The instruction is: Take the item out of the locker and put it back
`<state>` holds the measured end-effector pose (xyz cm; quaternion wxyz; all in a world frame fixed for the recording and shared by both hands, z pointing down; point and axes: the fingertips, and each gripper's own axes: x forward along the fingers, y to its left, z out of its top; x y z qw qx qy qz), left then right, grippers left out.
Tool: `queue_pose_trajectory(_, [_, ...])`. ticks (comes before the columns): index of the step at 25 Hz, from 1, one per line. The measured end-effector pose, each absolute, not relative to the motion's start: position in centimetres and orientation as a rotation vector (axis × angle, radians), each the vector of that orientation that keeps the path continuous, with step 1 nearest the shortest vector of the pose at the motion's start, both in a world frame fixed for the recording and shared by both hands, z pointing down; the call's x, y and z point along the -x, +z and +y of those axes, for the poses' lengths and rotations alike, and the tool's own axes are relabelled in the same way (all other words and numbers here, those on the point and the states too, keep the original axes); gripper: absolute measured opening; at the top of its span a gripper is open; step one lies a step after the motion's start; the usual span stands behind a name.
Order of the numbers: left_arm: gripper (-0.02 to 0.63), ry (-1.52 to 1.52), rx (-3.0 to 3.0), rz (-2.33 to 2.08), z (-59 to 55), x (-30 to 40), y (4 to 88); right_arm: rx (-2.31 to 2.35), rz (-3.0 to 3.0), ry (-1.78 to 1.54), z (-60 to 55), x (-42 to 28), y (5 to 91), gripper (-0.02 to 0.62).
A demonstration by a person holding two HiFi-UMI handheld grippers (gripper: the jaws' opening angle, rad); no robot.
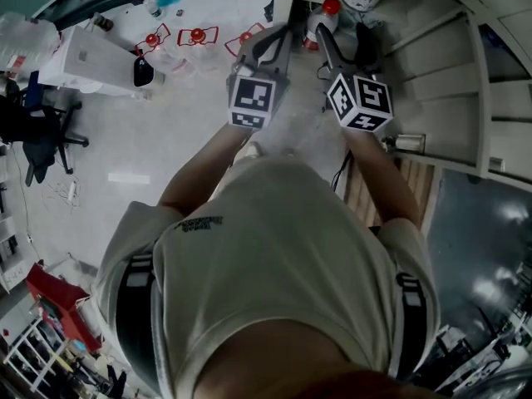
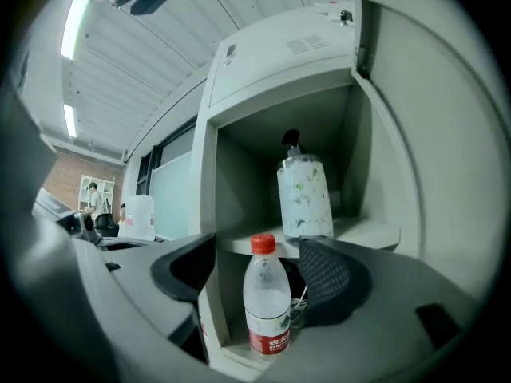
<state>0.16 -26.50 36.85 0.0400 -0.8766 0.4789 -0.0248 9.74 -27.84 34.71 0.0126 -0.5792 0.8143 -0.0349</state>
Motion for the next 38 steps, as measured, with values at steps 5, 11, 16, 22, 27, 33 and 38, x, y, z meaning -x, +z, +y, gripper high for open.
queue_pose_trajectory(5, [0.012, 0.015, 2.675, 1.446, -25.0, 0.3, 33.4, 1.754, 2.548, -0.052, -25.0, -10.0, 31.9, 0.253])
queue_pose_trajectory(11, [0.012, 0.079, 2.644, 1.410, -23.2, 0.4, 30.7, 1.735, 2.604, -0.003, -22.8, -10.5, 31.1, 0.160])
queue_pose_trajectory(16, [0.012, 0.027, 2.612, 1.364, -21.9, -0.1, 30.7, 1.686, 2.605, -0.018, -20.9, -10.2, 30.1, 0.047])
queue_pose_trajectory(22, [0.012, 0.022, 2.664, 1.354, -20.0, -0.1, 31.3, 1.634, 2.672, -0.020, -19.3, -9.0, 30.3, 0.006])
queue_pose_trajectory(27, [0.012, 0.020, 2.700, 1.342, -18.9, -0.2, 32.0, 1.595, 2.691, -0.067, -18.3, -8.4, 31.1, 0.005])
queue_pose_trajectory(33, [0.012, 0.013, 2.705, 1.338, -18.5, -0.4, 32.3, 1.580, 2.745, -0.080, -18.0, -7.7, 32.0, 0.002])
queue_pose_trajectory(38, [0.012, 0.021, 2.699, 1.344, -18.4, -0.3, 31.9, 1.550, 2.754, -0.076, -17.7, -7.1, 31.5, 0.002])
